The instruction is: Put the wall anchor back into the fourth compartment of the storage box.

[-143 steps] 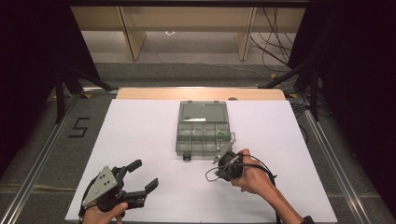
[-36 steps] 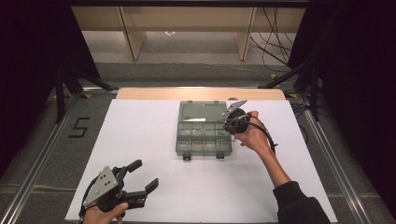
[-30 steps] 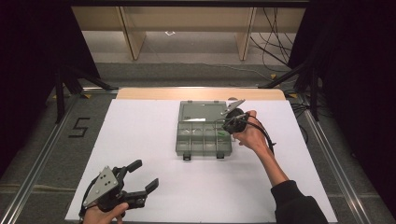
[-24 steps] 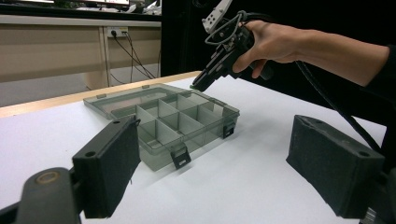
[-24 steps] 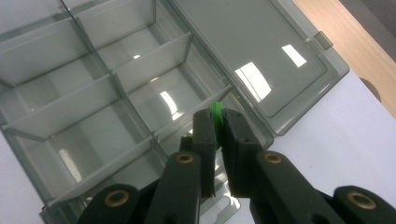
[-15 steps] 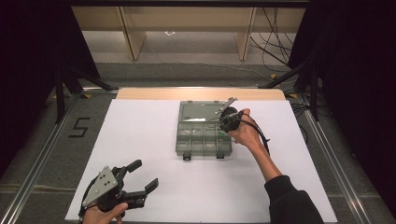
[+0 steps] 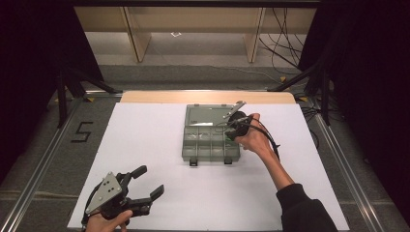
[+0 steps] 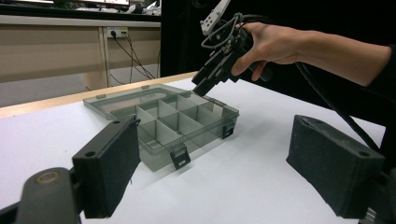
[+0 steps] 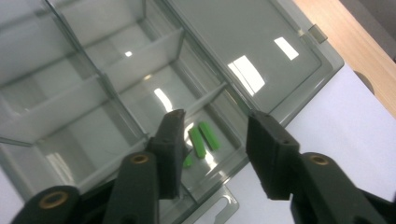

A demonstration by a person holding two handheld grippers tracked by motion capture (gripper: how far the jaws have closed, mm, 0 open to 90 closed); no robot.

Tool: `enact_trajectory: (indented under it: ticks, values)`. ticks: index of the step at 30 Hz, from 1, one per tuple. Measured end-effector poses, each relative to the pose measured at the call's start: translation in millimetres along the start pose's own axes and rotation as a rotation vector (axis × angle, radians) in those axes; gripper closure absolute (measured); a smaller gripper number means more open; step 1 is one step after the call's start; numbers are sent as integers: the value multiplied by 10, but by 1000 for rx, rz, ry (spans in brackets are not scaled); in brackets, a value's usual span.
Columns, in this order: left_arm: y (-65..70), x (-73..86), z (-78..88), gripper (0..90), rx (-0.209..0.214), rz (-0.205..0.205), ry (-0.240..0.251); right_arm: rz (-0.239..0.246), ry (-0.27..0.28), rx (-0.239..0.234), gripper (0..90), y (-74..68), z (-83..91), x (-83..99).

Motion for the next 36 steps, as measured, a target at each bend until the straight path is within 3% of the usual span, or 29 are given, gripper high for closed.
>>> enact_trajectory:
  ticks: [6,12,21,24,25,26,28,36]
  values:
    - [-2,1,2,161,-7,8,2,-46,56,-17,454,-18,99,27]
    - [-7,0,4,161,-8,8,3,-94,102,-12,408,-45,241,75]
    - [-6,-7,6,161,-7,8,7,-157,200,-79,360,-171,554,67]
    - [-6,-12,-3,161,2,6,18,-159,225,-89,349,-208,618,73]
    - [-6,-13,-4,161,4,5,19,-154,208,-109,340,-232,660,97]
    - [-6,-13,-3,161,3,5,19,-164,230,-98,340,-243,660,89]
    - [-7,-16,-2,161,2,5,20,-163,225,-118,329,-266,715,110]
    - [-7,-15,-1,161,2,5,20,-173,289,-135,323,-341,885,101]
Point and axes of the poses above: each handheld gripper's, and its own axes: z roughly backward along the jaws, x roughly out of its underside, y roughly to its right, the point moved 8 cm from there along -z, roughly forward along the jaws, and after that the axes turned 14 degrees about x, right-handed, at the moved point
